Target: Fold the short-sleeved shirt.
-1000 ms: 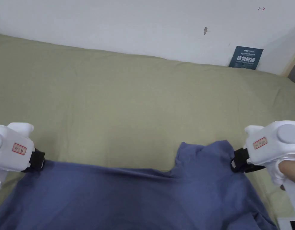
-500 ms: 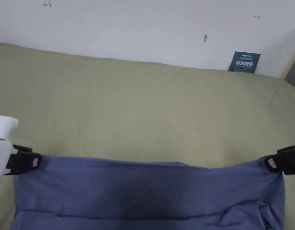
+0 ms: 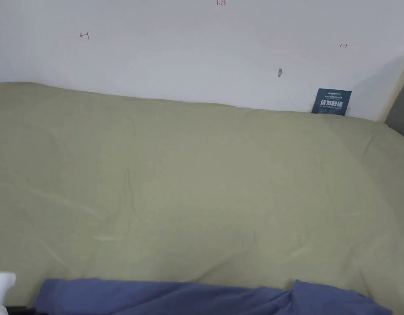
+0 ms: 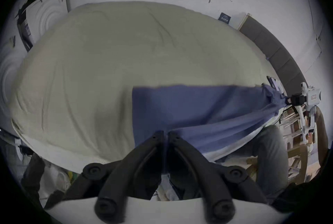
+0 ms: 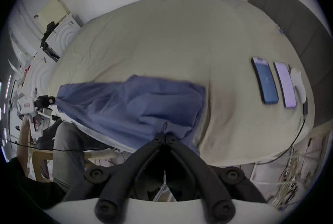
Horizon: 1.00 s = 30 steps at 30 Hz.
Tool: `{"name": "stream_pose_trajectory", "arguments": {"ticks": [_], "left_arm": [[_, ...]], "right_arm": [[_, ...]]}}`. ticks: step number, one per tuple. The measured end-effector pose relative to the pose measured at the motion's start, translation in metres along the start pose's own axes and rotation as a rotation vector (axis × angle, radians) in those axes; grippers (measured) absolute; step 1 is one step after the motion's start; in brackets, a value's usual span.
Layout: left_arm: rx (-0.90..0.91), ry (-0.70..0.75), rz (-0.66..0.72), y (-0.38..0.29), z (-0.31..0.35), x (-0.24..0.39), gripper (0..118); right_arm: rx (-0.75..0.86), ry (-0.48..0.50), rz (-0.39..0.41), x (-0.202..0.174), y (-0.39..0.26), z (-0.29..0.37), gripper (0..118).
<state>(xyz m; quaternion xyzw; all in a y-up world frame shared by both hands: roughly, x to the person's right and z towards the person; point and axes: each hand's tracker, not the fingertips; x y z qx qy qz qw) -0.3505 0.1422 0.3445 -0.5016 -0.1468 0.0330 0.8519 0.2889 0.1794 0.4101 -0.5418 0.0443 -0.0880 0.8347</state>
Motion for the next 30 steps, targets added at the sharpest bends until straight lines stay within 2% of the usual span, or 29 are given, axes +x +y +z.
{"name": "stream_pose_trajectory", "arguments": {"ticks": [4, 8, 10, 11, 12, 13, 14, 15, 16, 17, 19, 22, 24, 25, 26, 27, 28, 29, 30], "left_arm": [[-0.003, 0.036, 0.020, -0.016, -0.019, -0.008, 7], [-0.007, 0.009, 0.055, -0.021, -0.025, -0.012, 7], [0.017, 0.002, 0.030, -0.024, -0.023, -0.014, 12], [0.030, -0.012, 0.033, -0.026, -0.022, -0.015, 21], [0.040, -0.040, 0.047, -0.027, -0.018, -0.015, 29], [0.043, -0.037, 0.063, -0.029, -0.013, -0.013, 43], [0.046, -0.026, 0.085, -0.030, -0.003, -0.009, 70], [0.044, -0.004, 0.107, -0.030, 0.008, -0.005, 87], [0.058, 0.002, 0.121, -0.031, 0.021, -0.003, 91], [0.109, -0.014, 0.125, -0.030, 0.036, 0.001, 91], [0.244, -0.065, 0.101, -0.025, 0.066, 0.012, 91], [0.394, -0.038, 0.107, -0.007, 0.094, 0.047, 91], [0.482, -0.043, 0.121, 0.003, 0.103, 0.073, 90], [0.495, -0.051, 0.124, 0.008, 0.104, 0.086, 88], [0.495, -0.045, 0.109, 0.011, 0.104, 0.100, 81], [0.492, -0.030, 0.093, 0.014, 0.099, 0.111, 68], [0.499, 0.018, 0.065, 0.015, 0.095, 0.126, 44], [0.520, 0.060, 0.039, 0.013, 0.090, 0.139, 10], [0.517, 0.101, 0.016, 0.010, 0.084, 0.150, 6]], "right_arm": [[-0.015, -0.022, -0.063, 0.011, -0.019, -0.025, 0], [-0.024, -0.065, -0.043, 0.014, -0.026, -0.042, 0], [-0.035, -0.066, -0.044, 0.016, -0.026, -0.049, 0], [-0.020, -0.051, -0.072, 0.017, -0.027, -0.051, 1], [-0.017, -0.044, -0.088, 0.027, -0.028, -0.053, 10], [-0.023, -0.050, -0.089, 0.027, -0.027, -0.050, 28], [-0.013, -0.104, -0.077, 0.024, -0.026, -0.043, 64], [-0.017, -0.157, -0.059, 0.019, -0.026, -0.034, 86], [0.012, -0.180, -0.038, 0.016, -0.026, -0.018, 89], [0.066, -0.169, -0.021, 0.011, -0.025, -0.002, 83], [0.183, -0.139, -0.028, -0.003, -0.022, 0.026, 84], [0.357, -0.081, -0.044, -0.039, -0.015, 0.057, 84], [0.440, -0.077, 0.011, -0.068, -0.011, 0.064, 82], [0.469, -0.100, 0.048, -0.082, -0.009, 0.065, 75], [0.504, -0.150, 0.089, -0.098, -0.011, 0.065, 57], [0.540, -0.187, 0.119, -0.111, -0.013, 0.065, 38], [0.577, -0.225, 0.145, -0.119, -0.015, 0.059, 16], [0.608, -0.256, 0.165, -0.130, -0.018, 0.054, 2], [0.624, -0.259, 0.154, -0.137, -0.022, 0.050, 2]]}}
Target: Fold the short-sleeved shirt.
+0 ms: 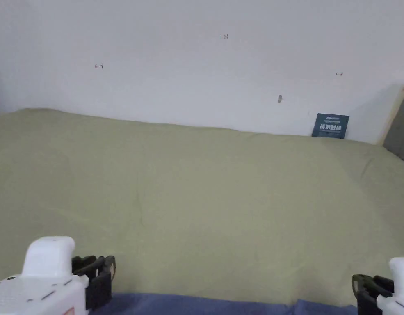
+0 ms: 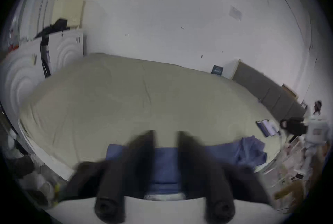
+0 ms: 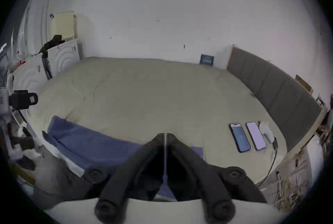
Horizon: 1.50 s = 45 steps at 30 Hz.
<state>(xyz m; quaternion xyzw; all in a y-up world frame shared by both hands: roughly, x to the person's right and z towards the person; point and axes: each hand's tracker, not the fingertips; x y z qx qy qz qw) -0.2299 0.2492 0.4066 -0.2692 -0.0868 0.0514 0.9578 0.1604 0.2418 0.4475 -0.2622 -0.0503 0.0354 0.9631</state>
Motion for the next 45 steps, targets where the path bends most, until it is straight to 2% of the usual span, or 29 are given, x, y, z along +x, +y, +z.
{"name": "stream_pose_trajectory", "arguments": {"ticks": [2, 4, 8, 10, 12, 13, 15, 16, 17, 20, 23, 25, 28, 30, 32, 33, 34, 35, 36, 37, 40, 45], "left_arm": [[-0.018, 0.057, -0.025, -0.013, -0.007, 0.012, 4], [-0.044, -0.008, 0.005, -0.020, -0.008, 0.017, 0], [-0.075, 0.033, -0.083, -0.030, -0.013, 0.021, 0], [-0.082, 0.039, -0.076, -0.027, -0.015, 0.013, 0], [-0.080, -0.012, -0.011, -0.019, -0.015, -0.010, 1], [-0.080, -0.042, 0.016, -0.015, -0.017, -0.025, 9], [-0.100, -0.059, 0.092, -0.009, -0.026, -0.063, 76], [-0.138, -0.063, 0.131, -0.008, -0.035, -0.084, 102], [-0.185, -0.063, 0.176, -0.010, -0.043, -0.107, 111], [-0.297, -0.107, 0.271, -0.024, -0.074, -0.167, 111], [-0.444, -0.155, 0.414, -0.046, -0.095, -0.193, 111], [-0.478, -0.179, 0.448, -0.061, -0.102, -0.190, 111], [-0.533, -0.110, 0.385, -0.078, -0.115, -0.177, 111], [-0.496, -0.084, 0.321, -0.081, -0.111, -0.162, 109], [-0.523, -0.014, 0.311, -0.075, -0.110, -0.151, 106], [-0.540, 0.058, 0.292, -0.072, -0.110, -0.148, 93], [-0.573, 0.179, 0.222, -0.069, -0.112, -0.141, 70], [-0.585, 0.231, 0.150, -0.068, -0.111, -0.138, 38], [-0.544, 0.072, 0.180, -0.066, -0.107, -0.139, 25], [-0.531, 0.017, 0.212, -0.064, -0.105, -0.139, 12], [-0.534, 0.057, 0.222, -0.058, -0.103, -0.127, 11], [-0.373, -0.138, 0.240, -0.024, -0.076, -0.103, 11]], "right_arm": [[-0.010, 0.019, -0.037, -0.012, -0.008, 0.000, 1], [-0.031, 0.048, -0.061, -0.021, -0.016, -0.002, 0], [-0.055, 0.026, -0.012, -0.028, -0.027, -0.006, 0], [-0.066, 0.027, -0.017, -0.028, -0.026, -0.006, 0], [-0.074, 0.041, -0.036, -0.024, -0.026, -0.005, 0], [-0.075, 0.041, -0.038, -0.023, -0.027, -0.005, 0], [-0.075, 0.039, -0.036, -0.021, -0.025, -0.002, 0], [-0.072, 0.044, -0.040, -0.018, -0.025, -0.001, 0], [-0.074, 0.046, -0.046, -0.016, -0.025, -0.001, 0], [-0.078, 0.054, -0.077, -0.010, -0.025, 0.001, 0], [-0.092, 0.049, -0.089, -0.008, -0.026, 0.000, 0], [-0.102, 0.052, -0.095, -0.008, -0.026, -0.001, 0], [-0.109, 0.066, -0.101, -0.009, -0.027, -0.002, 0], [-0.117, 0.079, -0.101, -0.011, -0.026, -0.003, 0], [-0.119, 0.086, -0.096, -0.014, -0.026, -0.004, 0], [-0.119, 0.087, -0.093, -0.015, -0.026, -0.004, 0], [-0.120, 0.091, -0.090, -0.016, -0.027, -0.004, 0], [-0.122, 0.097, -0.091, -0.016, -0.027, -0.005, 0], [-0.123, 0.104, -0.096, -0.017, -0.028, -0.006, 0], [-0.124, 0.113, -0.104, -0.017, -0.029, -0.007, 0], [-0.134, 0.123, -0.120, -0.017, -0.032, -0.007, 0], [-0.137, 0.120, -0.151, -0.004, -0.033, 0.000, 0]]}}
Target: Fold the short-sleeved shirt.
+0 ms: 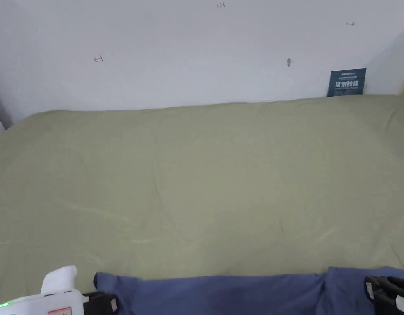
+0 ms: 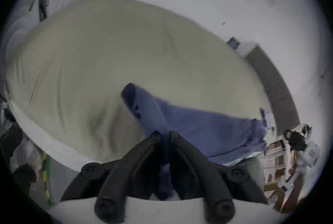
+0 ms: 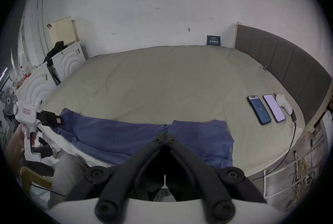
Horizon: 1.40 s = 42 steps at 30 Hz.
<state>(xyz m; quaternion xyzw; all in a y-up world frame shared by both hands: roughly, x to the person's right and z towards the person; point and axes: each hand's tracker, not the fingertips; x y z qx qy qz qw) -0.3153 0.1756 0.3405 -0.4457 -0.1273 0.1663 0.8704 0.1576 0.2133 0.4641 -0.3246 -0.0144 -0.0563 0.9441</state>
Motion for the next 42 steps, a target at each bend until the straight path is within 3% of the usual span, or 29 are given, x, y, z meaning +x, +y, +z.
{"name": "stream_pose_trajectory", "arguments": {"ticks": [5, 10, 20, 21, 22, 23, 24, 28, 31, 32, 34, 35, 39, 42], "left_arm": [[0.050, -0.161, -0.186, 0.009, 0.016, 0.073, 11], [-0.034, -0.335, -0.272, 0.000, -0.010, 0.138, 11], [-0.222, -0.297, -0.322, -0.045, -0.125, 0.177, 14], [-0.243, -0.298, -0.298, -0.049, -0.134, 0.173, 25], [-0.274, -0.306, -0.268, -0.052, -0.142, 0.167, 48], [-0.299, -0.282, -0.229, -0.056, -0.148, 0.163, 84], [-0.319, -0.297, -0.194, -0.058, -0.148, 0.158, 93], [-0.195, -0.394, -0.115, -0.050, -0.118, 0.142, 92], [-0.072, -0.432, 0.051, -0.046, -0.111, 0.118, 85], [-0.062, -0.441, 0.101, -0.046, -0.113, 0.112, 67], [-0.067, -0.430, 0.154, -0.052, -0.126, 0.103, 12], [-0.071, -0.423, 0.145, -0.058, -0.131, 0.104, 6], [-0.187, -0.540, 0.119, -0.088, -0.154, 0.119, 4], [-0.231, -0.512, 0.038, -0.117, -0.170, 0.141, 3]], "right_arm": [[0.059, -0.018, -0.020, 0.011, 0.012, 0.016, 0], [0.099, -0.032, -0.041, 0.021, 0.018, 0.027, 0], [0.097, -0.068, -0.081, 0.041, 0.007, 0.033, 0], [0.095, -0.069, -0.087, 0.042, 0.006, 0.033, 0], [0.092, -0.071, -0.092, 0.043, 0.005, 0.033, 0], [0.089, -0.072, -0.095, 0.044, 0.005, 0.032, 0], [0.085, -0.074, -0.098, 0.045, 0.004, 0.032, 0], [0.077, -0.080, -0.096, 0.046, 0.004, 0.030, 0], [0.077, -0.075, -0.091, 0.044, 0.005, 0.030, 0], [0.078, -0.071, -0.088, 0.042, 0.005, 0.030, 0], [0.078, -0.064, -0.078, 0.039, 0.004, 0.032, 0], [0.078, -0.062, -0.074, 0.038, 0.004, 0.032, 0], [0.072, -0.058, -0.070, 0.035, 0.001, 0.036, 0], [0.066, -0.062, -0.065, 0.035, 0.000, 0.037, 0]]}}
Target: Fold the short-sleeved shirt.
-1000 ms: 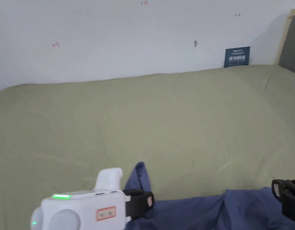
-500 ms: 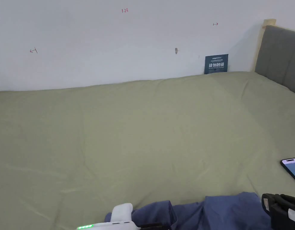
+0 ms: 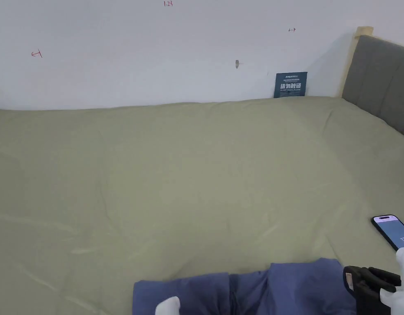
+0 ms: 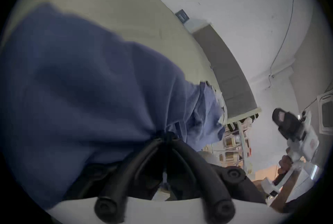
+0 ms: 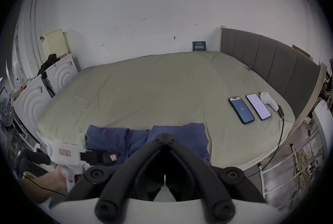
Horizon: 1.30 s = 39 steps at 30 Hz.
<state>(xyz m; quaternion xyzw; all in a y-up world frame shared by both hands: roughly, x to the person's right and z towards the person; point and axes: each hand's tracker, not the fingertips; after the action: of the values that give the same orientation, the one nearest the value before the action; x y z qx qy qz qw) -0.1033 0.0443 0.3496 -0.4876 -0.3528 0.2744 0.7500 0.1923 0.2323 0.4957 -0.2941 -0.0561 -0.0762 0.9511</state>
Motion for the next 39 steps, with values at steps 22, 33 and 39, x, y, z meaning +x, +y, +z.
{"name": "stream_pose_trajectory", "arguments": {"ticks": [22, 33, 39], "left_arm": [[0.226, 0.114, 0.341, 0.056, 0.137, -0.071, 103], [0.070, -0.037, 0.247, 0.063, 0.073, -0.058, 10], [0.152, 0.092, 0.319, 0.064, 0.095, -0.067, 11]], "right_arm": [[0.011, 0.034, 0.019, -0.008, 0.012, -0.009, 0], [-0.009, 0.051, 0.000, -0.006, 0.010, -0.013, 0], [-0.023, 0.026, 0.005, 0.001, 0.007, -0.011, 0]]}}
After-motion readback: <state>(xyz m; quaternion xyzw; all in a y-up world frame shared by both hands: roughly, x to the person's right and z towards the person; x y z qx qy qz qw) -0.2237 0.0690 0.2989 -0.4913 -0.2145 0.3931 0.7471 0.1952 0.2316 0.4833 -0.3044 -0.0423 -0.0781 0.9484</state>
